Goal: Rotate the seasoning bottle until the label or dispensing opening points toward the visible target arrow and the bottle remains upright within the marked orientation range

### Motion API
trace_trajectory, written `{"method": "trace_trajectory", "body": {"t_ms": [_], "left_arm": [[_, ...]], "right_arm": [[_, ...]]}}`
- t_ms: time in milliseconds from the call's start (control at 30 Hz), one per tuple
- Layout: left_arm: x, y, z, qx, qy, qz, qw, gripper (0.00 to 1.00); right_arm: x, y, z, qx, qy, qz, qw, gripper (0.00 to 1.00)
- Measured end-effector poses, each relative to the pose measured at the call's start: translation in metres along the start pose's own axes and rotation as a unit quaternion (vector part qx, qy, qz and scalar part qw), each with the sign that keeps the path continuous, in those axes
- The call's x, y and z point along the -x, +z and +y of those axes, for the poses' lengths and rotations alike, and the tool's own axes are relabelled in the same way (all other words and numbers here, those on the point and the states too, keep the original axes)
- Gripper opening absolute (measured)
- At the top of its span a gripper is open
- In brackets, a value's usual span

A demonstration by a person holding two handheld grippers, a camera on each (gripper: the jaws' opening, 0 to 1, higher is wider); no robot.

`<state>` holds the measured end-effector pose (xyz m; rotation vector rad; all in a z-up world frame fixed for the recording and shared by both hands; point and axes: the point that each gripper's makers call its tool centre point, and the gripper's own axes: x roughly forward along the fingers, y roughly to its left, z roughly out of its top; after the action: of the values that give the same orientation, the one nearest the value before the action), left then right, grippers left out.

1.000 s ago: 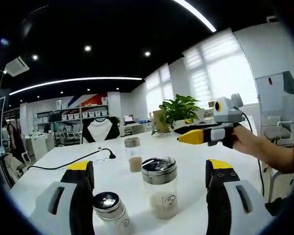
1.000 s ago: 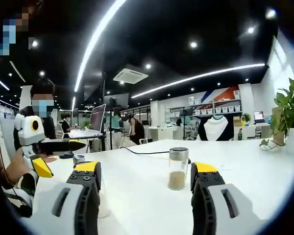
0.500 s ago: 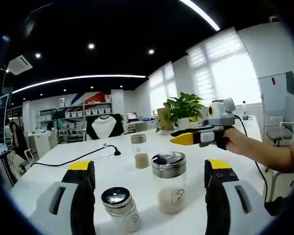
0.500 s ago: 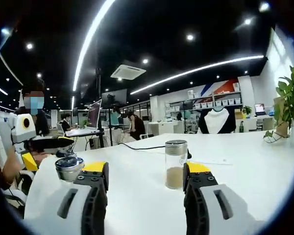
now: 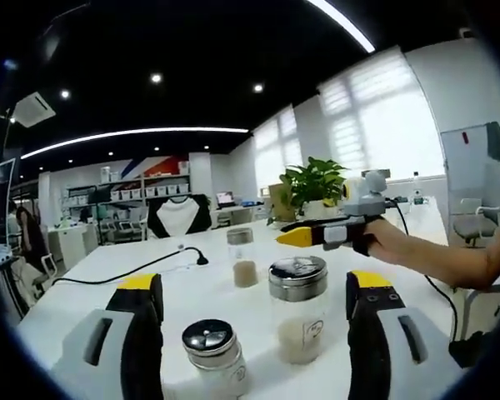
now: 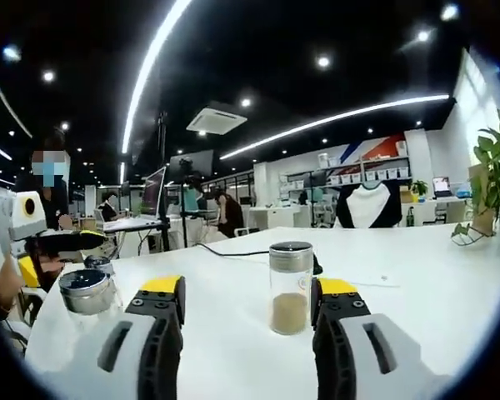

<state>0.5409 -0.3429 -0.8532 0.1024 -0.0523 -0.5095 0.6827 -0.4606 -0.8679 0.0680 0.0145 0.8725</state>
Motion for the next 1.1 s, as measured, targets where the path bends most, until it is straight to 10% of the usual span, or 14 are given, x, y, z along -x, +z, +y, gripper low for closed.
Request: {"method": "trace_trajectory", "body": {"t_ms": [1100], "left_arm": [[-0.014, -0.020, 0.006, 0.030, 0.002, 0.023, 0.9993, 0.99]], "right_arm": [[-0.046, -0.018, -0.035, 0.024, -0.027, 0.048, 0.9982, 0.61]]}}
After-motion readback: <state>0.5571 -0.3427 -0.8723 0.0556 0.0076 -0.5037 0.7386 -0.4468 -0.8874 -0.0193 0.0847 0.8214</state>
